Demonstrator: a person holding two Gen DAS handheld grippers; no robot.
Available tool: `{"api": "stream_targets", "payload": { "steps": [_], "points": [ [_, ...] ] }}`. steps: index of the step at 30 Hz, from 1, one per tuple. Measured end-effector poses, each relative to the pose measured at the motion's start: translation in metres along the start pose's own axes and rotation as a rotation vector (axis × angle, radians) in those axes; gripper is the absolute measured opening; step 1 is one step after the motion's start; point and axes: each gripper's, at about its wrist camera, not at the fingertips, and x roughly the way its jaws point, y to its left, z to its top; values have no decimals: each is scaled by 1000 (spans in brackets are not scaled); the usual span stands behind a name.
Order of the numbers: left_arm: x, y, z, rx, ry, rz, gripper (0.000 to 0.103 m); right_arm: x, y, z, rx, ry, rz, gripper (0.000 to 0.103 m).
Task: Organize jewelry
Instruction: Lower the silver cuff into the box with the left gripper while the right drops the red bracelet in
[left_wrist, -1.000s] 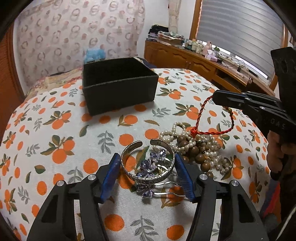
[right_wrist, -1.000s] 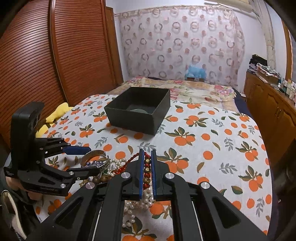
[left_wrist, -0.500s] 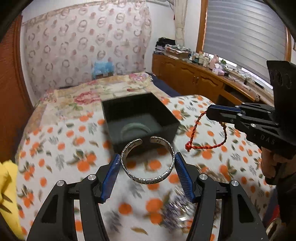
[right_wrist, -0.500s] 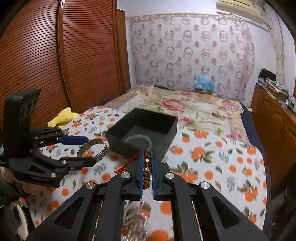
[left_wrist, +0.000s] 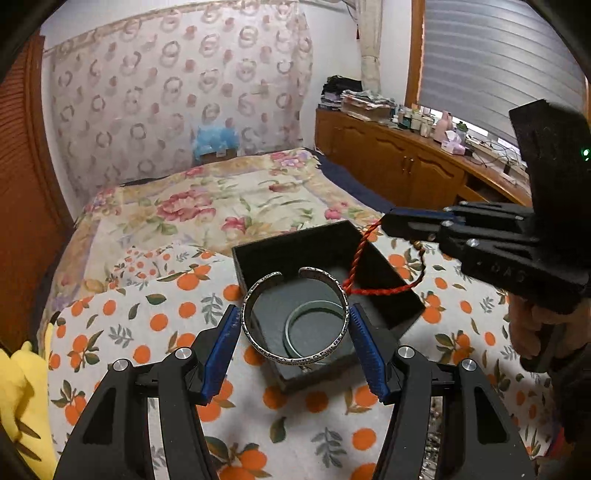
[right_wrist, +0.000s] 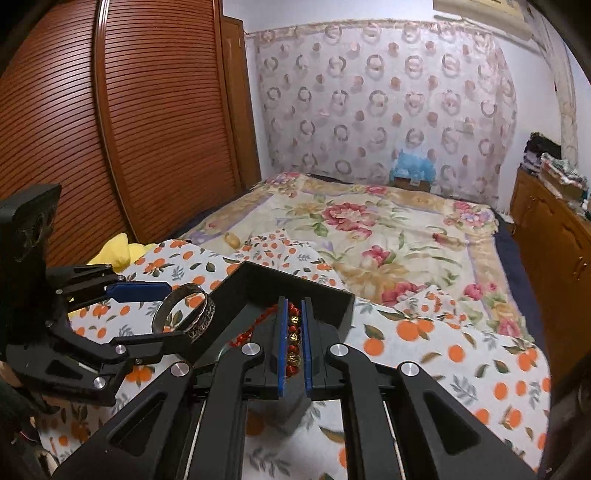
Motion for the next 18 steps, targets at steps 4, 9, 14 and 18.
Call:
{"api": "stream_targets", "payload": {
  "steps": [4,9,14,18],
  "points": [
    [5,5,2,-3,10,8,58,16,3,-5,8,21,39,9],
    [15,7,6,4,26,22,58,20,3,-12,7,32,37,33],
    [24,7,14,17,33,30,58,9,-4,-11,18,-9,15,33],
    [35,7,20,26,45,34,58,4,-17,-13,47,-27,-27,33]
  ]
}}
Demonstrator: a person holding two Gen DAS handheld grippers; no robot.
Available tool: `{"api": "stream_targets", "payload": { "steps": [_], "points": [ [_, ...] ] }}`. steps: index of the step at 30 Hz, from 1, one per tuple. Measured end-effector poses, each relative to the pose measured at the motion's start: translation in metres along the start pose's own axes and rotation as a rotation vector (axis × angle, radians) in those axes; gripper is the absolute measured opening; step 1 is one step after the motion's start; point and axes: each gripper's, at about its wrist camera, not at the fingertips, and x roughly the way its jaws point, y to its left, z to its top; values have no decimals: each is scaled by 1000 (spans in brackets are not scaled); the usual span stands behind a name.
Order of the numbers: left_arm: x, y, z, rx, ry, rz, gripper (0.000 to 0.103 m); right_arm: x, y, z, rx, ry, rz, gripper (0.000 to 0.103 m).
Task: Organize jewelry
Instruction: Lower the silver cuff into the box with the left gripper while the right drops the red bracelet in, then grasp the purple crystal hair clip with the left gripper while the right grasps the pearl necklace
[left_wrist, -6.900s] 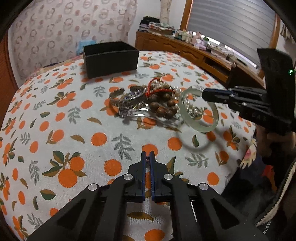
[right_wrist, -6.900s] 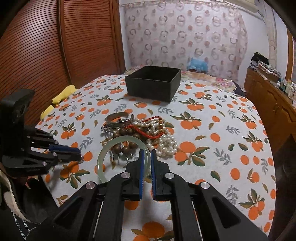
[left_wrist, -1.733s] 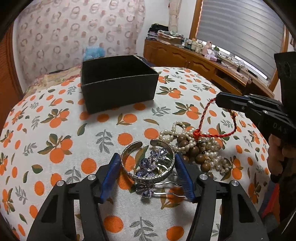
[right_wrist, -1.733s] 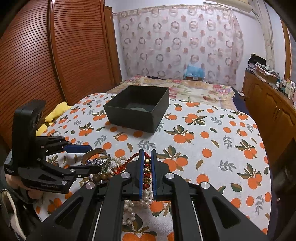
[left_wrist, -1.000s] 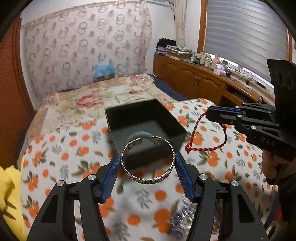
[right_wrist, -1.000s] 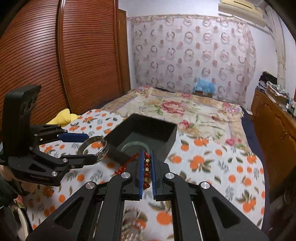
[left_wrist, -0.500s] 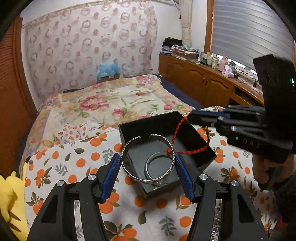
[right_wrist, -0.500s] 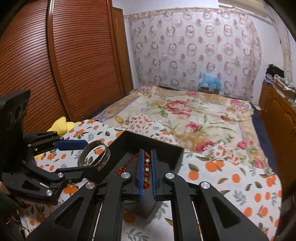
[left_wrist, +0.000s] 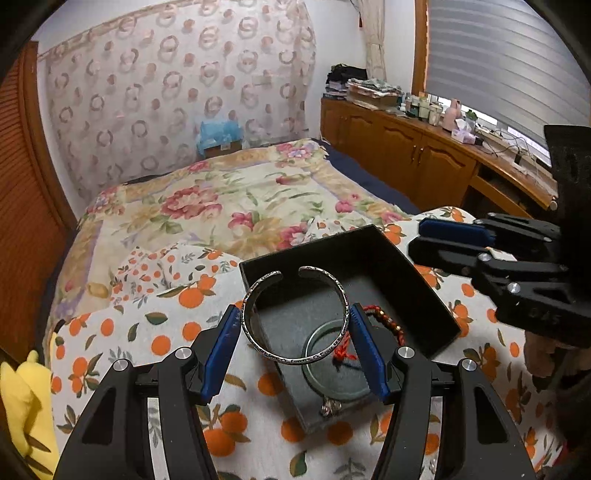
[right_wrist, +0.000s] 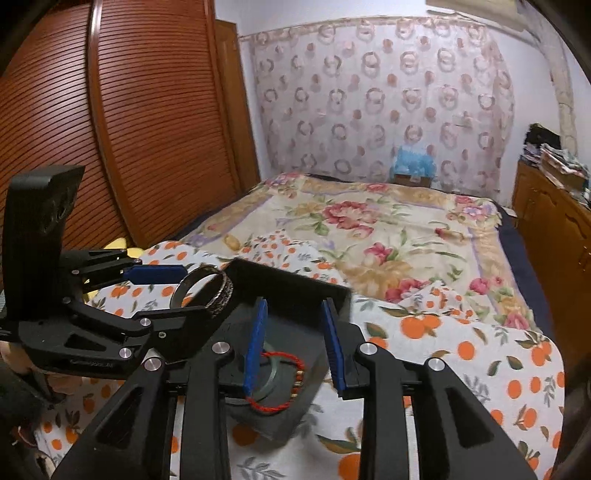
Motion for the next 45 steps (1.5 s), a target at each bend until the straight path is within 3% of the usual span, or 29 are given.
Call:
{"api": "stream_targets", "payload": {
  "steps": [5,22,33,45],
  "points": [
    [11,-6,5,31,6,10,58,-2,-17,0,52,-12,-53,33],
    [12,-13,13,44,-6,27,57,-5,-20,-1,57,-25,-59,33],
    [-42,-19,-31,-16,-39,-11,57,-37,10,12,-17,-51,-52,33],
    [-76,-38,-90,-34,-8,-61,57,-81,25,-51,26,4,-81,33]
  ]
}}
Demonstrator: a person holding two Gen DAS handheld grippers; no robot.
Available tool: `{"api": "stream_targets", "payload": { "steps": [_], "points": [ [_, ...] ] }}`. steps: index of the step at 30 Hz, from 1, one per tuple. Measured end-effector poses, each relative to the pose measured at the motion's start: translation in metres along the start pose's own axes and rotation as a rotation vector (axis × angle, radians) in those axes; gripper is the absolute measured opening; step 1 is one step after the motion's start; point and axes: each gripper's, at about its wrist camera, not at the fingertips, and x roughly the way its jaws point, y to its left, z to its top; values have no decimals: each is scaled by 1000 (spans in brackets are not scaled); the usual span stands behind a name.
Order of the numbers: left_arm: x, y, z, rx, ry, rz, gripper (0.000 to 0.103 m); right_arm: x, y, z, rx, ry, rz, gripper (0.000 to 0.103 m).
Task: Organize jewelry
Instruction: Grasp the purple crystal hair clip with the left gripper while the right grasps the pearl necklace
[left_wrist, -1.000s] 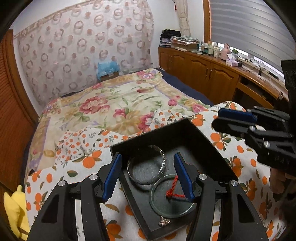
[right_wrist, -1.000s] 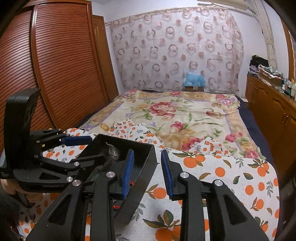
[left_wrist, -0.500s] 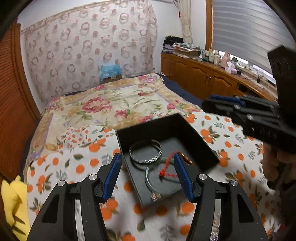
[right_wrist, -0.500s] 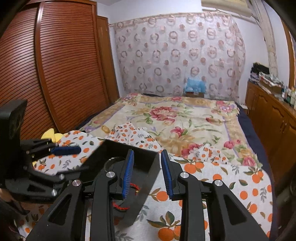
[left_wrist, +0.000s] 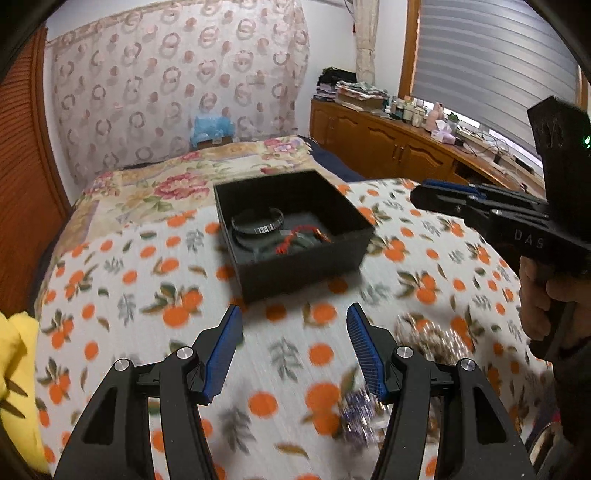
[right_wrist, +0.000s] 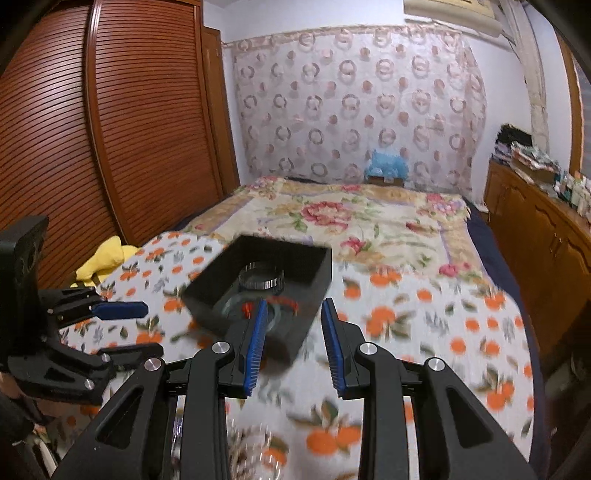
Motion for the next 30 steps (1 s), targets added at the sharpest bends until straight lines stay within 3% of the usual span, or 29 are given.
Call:
{"api": "stream_targets", "payload": {
  "steps": [13,30],
  "points": [
    [-9,-23,-48,-7,40,-41,57,-38,12,-73,35,63,-11,33],
    [-6,-26,-61,-18,66,-44,57,-38,30,-127,-50,233,36,33]
  ]
}}
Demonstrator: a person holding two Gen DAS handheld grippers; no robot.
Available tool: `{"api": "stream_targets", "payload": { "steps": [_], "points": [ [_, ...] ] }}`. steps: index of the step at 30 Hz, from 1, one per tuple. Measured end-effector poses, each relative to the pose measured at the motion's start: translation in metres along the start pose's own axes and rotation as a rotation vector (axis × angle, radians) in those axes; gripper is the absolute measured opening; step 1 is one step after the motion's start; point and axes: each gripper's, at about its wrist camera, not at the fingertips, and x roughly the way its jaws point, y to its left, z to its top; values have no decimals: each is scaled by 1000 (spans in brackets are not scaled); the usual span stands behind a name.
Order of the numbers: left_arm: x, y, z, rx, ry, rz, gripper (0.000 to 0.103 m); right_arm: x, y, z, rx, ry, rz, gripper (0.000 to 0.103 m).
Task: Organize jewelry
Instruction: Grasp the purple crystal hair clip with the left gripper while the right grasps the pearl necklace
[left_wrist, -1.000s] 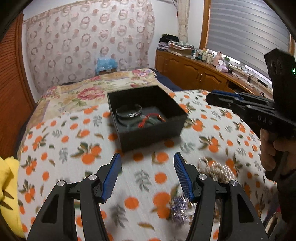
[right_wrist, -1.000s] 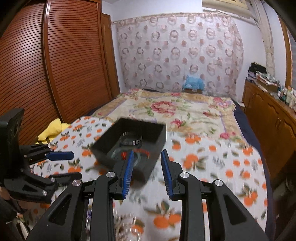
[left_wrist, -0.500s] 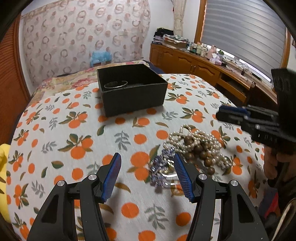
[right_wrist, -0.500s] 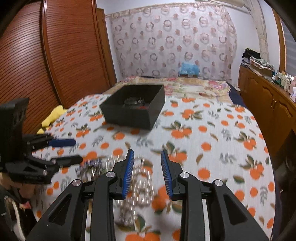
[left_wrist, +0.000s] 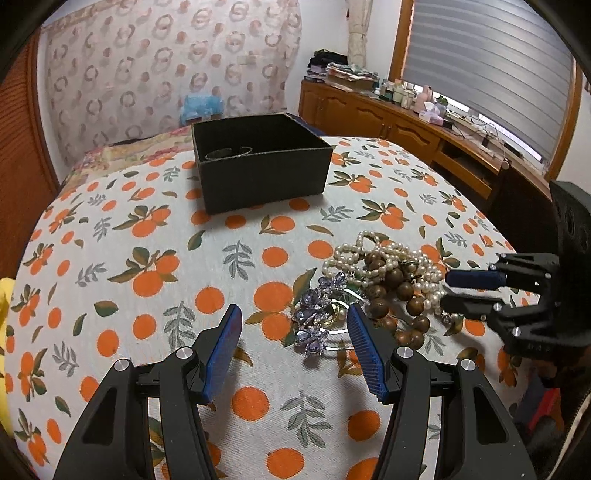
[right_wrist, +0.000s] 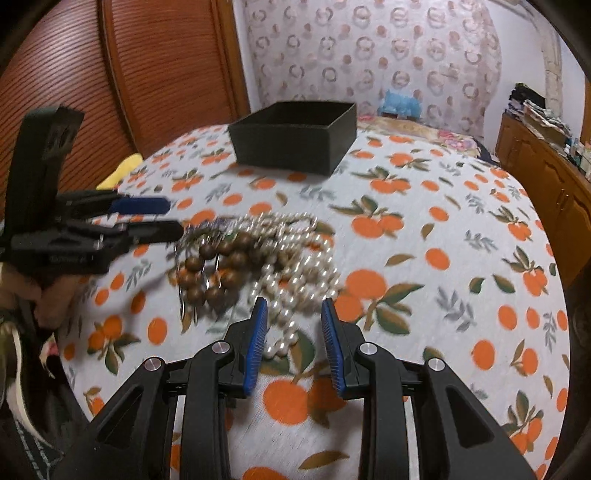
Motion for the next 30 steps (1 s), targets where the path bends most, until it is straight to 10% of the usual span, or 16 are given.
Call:
{"api": "stream_targets", "payload": {
  "steps": [13,21,30],
  "points": [
    [9,3,2,-24,31,-49,56,4,-13,-1,9,-12,-117,24],
    [19,6,7,-39,58,-88,33,5,-12,-1,4,-16,-122,24],
    [29,1,15,-4,75,-83,29,5,-12,-1,-4,-16,-131,24]
  ]
}}
